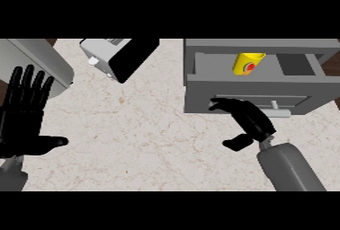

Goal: Pick up the cup, place it into the drawer and close the drawer

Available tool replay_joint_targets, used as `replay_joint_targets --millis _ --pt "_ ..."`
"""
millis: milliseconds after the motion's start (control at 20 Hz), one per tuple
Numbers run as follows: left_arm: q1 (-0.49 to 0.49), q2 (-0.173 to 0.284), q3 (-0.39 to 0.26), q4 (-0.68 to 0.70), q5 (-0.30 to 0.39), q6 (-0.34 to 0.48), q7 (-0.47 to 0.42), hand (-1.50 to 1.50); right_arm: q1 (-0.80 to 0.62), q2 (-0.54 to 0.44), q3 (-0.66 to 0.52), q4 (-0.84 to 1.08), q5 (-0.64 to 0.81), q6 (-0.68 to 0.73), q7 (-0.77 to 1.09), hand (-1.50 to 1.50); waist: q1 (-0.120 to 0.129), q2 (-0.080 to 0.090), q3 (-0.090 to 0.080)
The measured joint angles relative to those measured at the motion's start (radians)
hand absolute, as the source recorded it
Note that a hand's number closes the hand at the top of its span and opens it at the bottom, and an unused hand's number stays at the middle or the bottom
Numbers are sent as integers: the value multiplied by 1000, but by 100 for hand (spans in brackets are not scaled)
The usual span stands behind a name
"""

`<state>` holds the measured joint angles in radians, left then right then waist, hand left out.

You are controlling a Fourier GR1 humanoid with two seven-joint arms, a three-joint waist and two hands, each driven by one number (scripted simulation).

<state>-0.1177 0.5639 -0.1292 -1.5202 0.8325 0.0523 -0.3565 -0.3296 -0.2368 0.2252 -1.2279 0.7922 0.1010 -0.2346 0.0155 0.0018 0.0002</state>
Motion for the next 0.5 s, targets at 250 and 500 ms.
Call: replay_joint_targets --millis 250,500 --pt "8 -15 49 35 -8 -69 10 -150 -139 36 -53 247 26 -52 -67 -150 -2 0 -1" --pt "24 -23 82 50 -20 -125 11 -150 -294 37 -129 492 14 -78 -167 -150 9 1 -2"
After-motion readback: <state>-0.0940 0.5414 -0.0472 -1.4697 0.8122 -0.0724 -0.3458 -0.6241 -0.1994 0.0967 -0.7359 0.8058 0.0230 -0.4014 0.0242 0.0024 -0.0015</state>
